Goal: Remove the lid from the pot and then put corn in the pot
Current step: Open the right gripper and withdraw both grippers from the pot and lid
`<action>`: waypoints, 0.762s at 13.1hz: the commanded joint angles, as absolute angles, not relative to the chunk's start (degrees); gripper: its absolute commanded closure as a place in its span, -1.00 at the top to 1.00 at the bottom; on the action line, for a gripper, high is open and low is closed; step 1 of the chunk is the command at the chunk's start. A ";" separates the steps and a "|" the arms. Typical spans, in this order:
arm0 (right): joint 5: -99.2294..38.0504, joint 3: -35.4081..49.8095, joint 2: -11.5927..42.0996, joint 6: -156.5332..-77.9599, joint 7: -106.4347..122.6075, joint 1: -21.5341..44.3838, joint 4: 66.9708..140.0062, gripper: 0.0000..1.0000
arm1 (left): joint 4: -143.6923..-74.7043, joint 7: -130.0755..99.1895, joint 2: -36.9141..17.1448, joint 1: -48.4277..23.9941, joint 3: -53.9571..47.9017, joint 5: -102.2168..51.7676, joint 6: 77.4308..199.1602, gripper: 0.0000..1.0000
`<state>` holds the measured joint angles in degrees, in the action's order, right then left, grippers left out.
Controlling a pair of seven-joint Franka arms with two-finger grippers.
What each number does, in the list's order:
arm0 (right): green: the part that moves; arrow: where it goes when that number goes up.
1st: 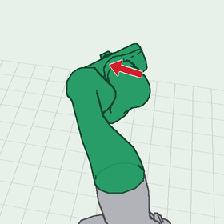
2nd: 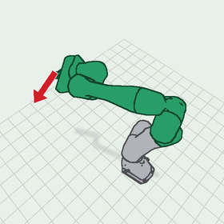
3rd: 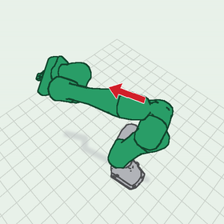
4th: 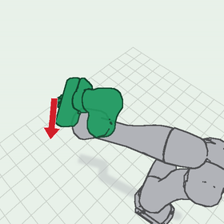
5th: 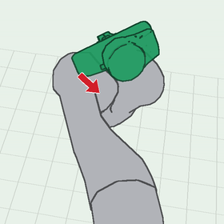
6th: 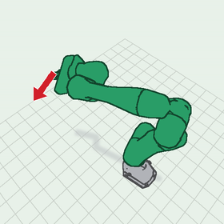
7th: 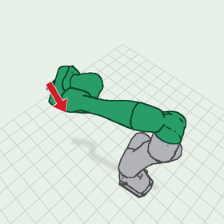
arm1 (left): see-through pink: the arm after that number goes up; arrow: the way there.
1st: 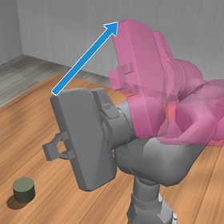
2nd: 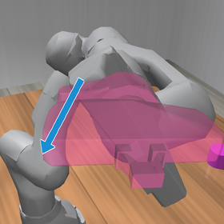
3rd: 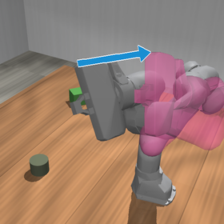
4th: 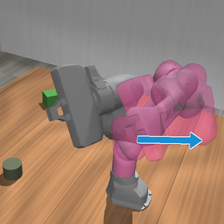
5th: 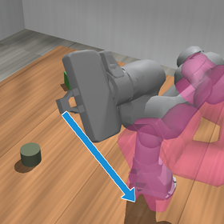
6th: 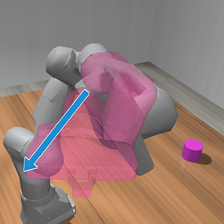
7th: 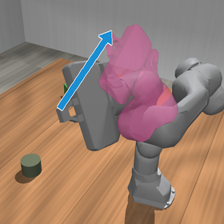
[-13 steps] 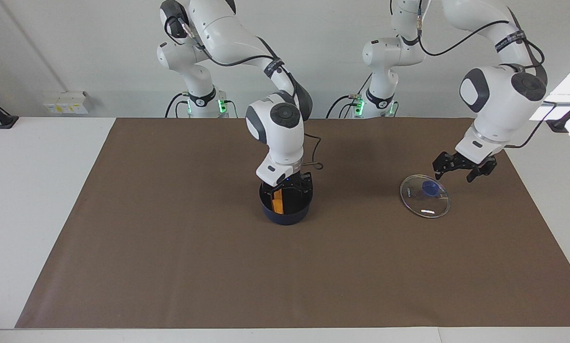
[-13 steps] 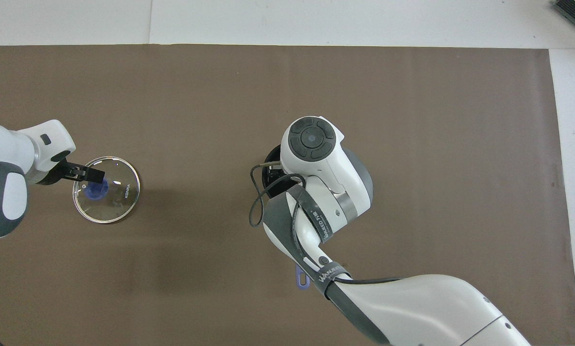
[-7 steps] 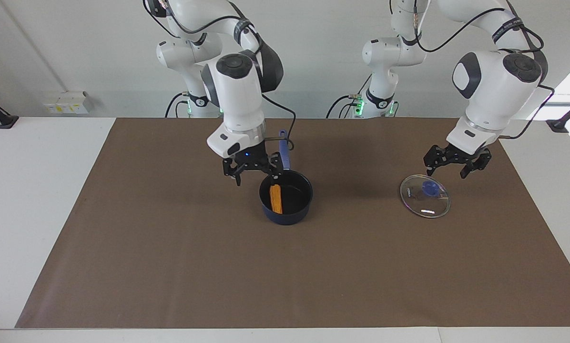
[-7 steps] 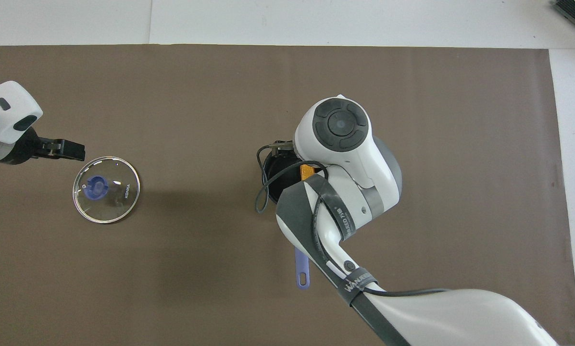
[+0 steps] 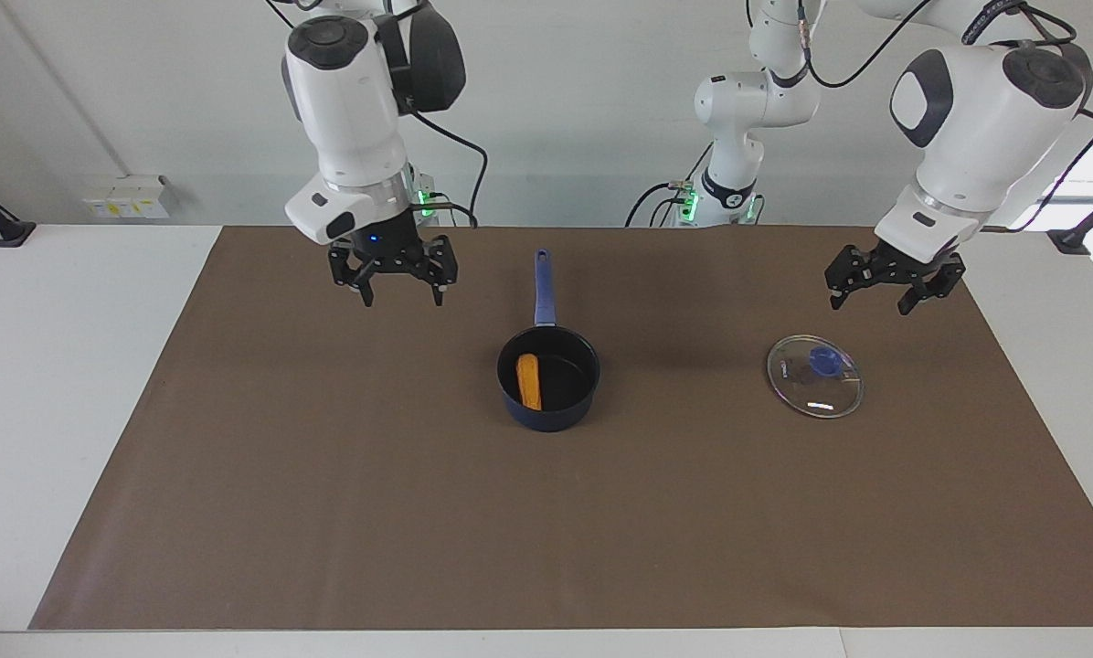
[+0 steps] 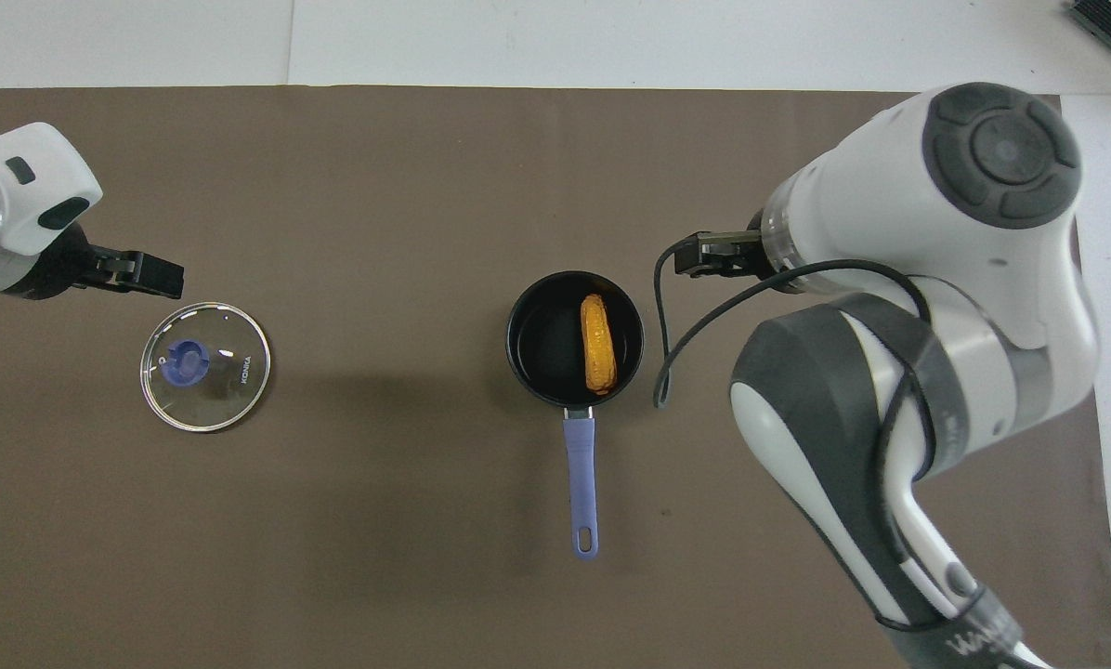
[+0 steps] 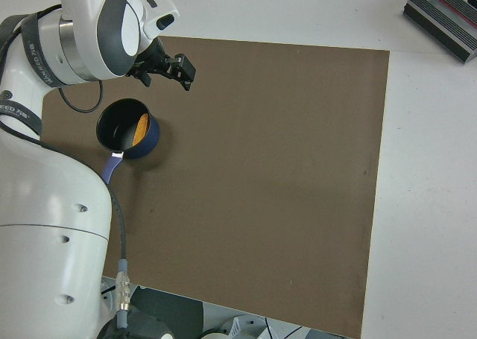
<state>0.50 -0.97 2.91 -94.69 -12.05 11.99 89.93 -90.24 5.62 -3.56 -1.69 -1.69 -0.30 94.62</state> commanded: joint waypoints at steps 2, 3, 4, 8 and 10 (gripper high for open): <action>-0.18 -0.44 -1.92 -90.45 -8.53 8.27 91.23 1.00 | -89.38 5.98 -1.16 -0.79 -1.23 -1.49 91.50 1.00; -0.18 -0.53 -2.72 -89.48 -8.44 7.57 91.14 1.00 | -90.43 5.89 -0.36 -0.53 -1.23 -1.49 90.89 1.00; -0.44 -0.53 -3.33 -87.82 -8.26 6.69 90.01 1.00 | -90.70 6.24 0.00 -0.53 -1.23 -1.49 90.53 1.00; -4.74 -1.49 -3.69 -86.40 -6.77 0.98 90.97 1.00 | -90.35 5.54 0.00 -0.53 -1.14 -1.49 90.27 1.00; -4.40 -1.58 -3.69 -86.57 -6.77 0.88 90.79 1.00 | -90.35 5.89 0.09 -0.53 -1.14 -1.49 89.83 1.00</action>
<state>-3.15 -1.85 -3.28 -87.02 -7.97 1.69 90.20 -89.36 5.58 -1.10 -0.97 -1.16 -0.51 90.89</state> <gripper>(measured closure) 0.000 0.000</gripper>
